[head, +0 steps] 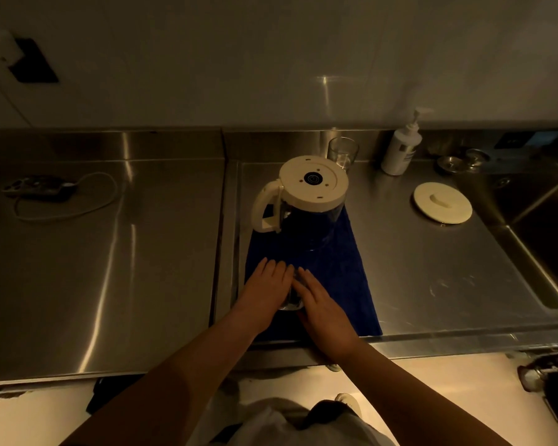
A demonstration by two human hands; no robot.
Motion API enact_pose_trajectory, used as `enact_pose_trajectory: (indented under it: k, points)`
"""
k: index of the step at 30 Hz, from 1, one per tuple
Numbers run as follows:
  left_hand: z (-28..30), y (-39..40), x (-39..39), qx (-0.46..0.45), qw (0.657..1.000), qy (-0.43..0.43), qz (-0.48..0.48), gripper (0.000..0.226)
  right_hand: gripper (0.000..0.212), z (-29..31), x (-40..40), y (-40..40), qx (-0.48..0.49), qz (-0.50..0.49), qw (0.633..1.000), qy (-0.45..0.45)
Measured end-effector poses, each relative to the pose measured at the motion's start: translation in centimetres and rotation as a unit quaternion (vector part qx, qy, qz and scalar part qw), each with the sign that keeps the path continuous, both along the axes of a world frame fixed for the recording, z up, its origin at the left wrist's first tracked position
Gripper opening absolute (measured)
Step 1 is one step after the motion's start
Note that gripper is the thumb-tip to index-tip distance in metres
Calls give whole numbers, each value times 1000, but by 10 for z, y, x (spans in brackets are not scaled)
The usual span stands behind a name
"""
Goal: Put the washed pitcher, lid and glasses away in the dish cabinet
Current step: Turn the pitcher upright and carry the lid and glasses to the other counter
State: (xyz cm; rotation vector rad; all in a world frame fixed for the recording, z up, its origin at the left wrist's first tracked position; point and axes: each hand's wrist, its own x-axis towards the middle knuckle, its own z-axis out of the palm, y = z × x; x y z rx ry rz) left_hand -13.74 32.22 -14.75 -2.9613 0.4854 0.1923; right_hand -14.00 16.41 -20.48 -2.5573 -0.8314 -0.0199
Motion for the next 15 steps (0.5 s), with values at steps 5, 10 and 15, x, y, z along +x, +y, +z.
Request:
enact_pose_trajectory:
  k: [5, 10, 15]
  points:
    - [2, -3, -2, -32, 999, -9, -16, 86, 68, 5, 0, -7, 34, 2, 999, -14]
    - [0, -15, -1, -102, 994, -30, -18, 81, 71, 11, 6, -31, 22, 24, 999, -43]
    - [0, -33, 4, -170, 985, -32, -14, 83, 67, 18, 10, -54, 15, -7, 998, -54]
